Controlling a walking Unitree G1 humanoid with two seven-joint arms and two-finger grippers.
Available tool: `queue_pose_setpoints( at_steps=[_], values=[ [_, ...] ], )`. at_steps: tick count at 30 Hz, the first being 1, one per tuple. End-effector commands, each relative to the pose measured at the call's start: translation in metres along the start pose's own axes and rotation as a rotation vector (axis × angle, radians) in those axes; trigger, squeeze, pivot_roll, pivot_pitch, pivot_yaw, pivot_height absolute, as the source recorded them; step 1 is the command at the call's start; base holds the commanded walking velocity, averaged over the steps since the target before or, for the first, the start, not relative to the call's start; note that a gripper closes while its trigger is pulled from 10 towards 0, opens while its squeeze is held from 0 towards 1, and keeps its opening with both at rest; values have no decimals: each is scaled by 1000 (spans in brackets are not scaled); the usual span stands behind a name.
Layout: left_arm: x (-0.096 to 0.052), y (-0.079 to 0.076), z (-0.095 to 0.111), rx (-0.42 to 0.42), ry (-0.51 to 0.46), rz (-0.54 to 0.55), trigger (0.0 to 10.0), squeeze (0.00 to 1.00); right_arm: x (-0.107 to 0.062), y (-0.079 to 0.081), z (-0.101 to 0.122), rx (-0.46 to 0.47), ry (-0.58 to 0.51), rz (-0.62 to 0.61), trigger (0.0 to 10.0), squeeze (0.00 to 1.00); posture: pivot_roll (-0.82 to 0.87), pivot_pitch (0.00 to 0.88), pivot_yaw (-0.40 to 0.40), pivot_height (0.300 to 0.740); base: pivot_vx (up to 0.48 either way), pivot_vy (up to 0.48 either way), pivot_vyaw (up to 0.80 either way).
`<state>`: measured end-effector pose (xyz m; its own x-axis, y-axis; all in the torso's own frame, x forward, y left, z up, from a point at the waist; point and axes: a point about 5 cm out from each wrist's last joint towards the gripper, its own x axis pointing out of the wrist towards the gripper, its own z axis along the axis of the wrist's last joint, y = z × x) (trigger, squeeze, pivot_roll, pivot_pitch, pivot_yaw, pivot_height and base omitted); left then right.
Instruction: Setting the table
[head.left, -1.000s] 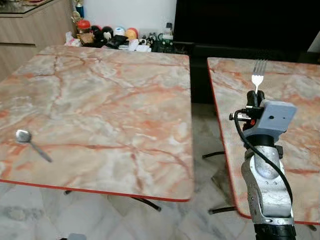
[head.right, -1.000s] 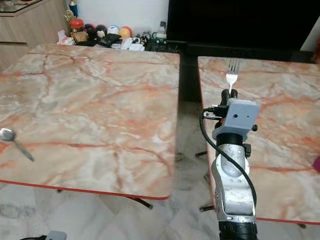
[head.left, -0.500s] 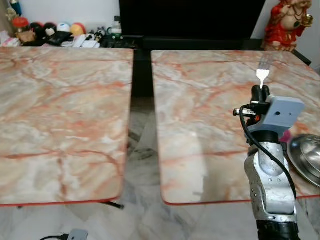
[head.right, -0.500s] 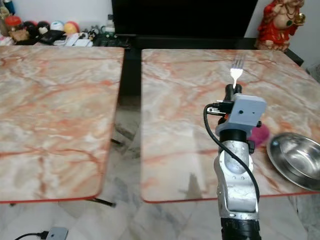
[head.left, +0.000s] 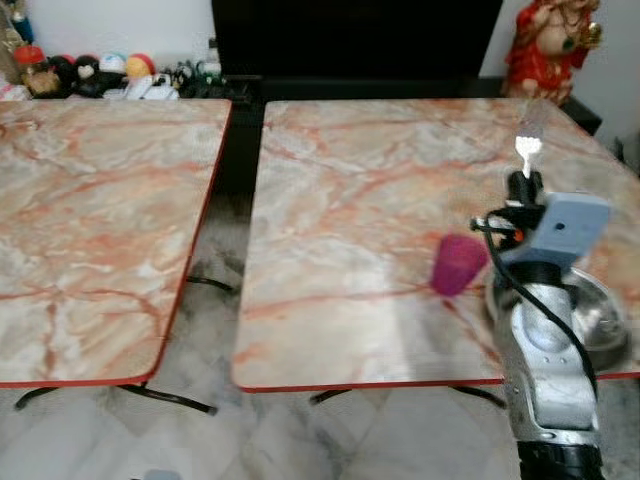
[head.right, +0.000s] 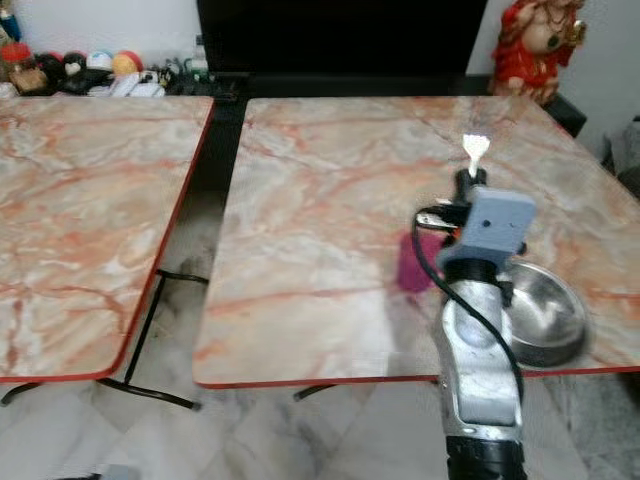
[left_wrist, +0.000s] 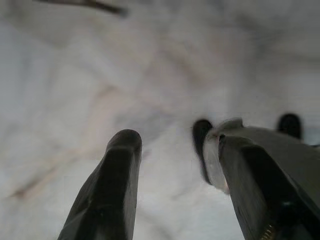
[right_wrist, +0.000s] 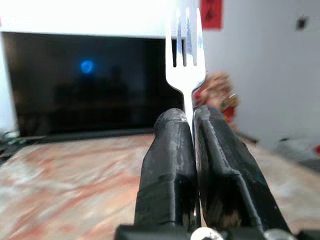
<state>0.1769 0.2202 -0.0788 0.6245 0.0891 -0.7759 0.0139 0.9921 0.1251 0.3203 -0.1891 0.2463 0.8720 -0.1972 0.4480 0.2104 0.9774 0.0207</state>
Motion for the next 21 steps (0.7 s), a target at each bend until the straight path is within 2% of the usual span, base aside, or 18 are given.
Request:
queue_pose_setpoints(
  at_steps=[1,13,21],
  values=[
    [-3,10,-11,17,39,21,10000,0,0,6,6,12,-21,20,10000,0,-31,139,-16,740,0,-379,0],
    [-4,10,-13,18,47,23,10000,0,1,-2,7,-14,-17,4,10000,0,-34,145,-15,740,0,-374,0],
    [-4,9,-15,-1,53,18,10000,0,2,-11,4,-39,0,-21,10000,0,-33,148,-17,740,0,0,0]
  ],
)
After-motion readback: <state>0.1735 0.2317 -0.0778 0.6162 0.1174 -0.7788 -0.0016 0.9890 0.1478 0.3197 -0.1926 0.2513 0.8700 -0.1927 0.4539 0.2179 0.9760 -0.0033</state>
